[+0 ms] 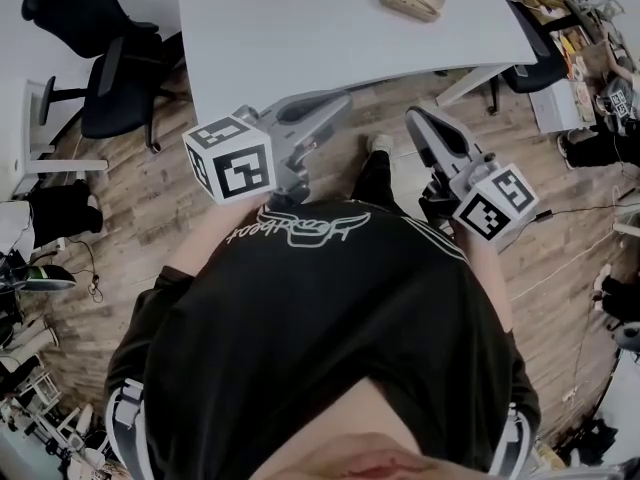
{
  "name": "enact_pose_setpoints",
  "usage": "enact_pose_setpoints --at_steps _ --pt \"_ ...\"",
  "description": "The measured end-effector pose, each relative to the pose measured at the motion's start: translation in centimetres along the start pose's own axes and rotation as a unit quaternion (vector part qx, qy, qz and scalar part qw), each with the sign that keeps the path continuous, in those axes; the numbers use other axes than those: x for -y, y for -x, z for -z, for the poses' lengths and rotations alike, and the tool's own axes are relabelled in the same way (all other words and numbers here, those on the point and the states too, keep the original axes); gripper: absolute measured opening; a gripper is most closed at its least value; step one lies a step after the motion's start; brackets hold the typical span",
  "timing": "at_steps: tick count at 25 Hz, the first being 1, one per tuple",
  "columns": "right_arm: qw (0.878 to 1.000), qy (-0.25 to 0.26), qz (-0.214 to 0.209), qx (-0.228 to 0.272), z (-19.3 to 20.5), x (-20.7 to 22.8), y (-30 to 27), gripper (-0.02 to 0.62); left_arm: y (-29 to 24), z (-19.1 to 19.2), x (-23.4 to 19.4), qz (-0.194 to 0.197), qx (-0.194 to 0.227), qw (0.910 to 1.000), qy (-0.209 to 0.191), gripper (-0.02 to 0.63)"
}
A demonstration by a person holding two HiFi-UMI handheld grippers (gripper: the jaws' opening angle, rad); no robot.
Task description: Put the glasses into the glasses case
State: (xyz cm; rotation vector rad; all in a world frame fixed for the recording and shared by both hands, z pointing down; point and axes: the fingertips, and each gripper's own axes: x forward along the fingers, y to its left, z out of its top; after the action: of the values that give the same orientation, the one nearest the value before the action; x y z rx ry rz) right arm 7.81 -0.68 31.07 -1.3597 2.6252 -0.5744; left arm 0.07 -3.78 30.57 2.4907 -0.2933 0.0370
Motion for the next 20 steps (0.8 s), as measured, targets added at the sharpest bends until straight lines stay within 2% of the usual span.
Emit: enact_pose_setpoints --at_steps 9,20 --pt "1.0 0.007 0.022 -0.013 1.3 0.2 0.8 0.008 -0.5 1.4 0.8 0.008 -0.011 0.9999 0.004 0.005" --pt "1.0 0.009 0.02 -0.014 1.7 -0.1 1.4 0.008 -1.1 2.3 0.9 0.011 -0.021 0.9997 0.008 0.006"
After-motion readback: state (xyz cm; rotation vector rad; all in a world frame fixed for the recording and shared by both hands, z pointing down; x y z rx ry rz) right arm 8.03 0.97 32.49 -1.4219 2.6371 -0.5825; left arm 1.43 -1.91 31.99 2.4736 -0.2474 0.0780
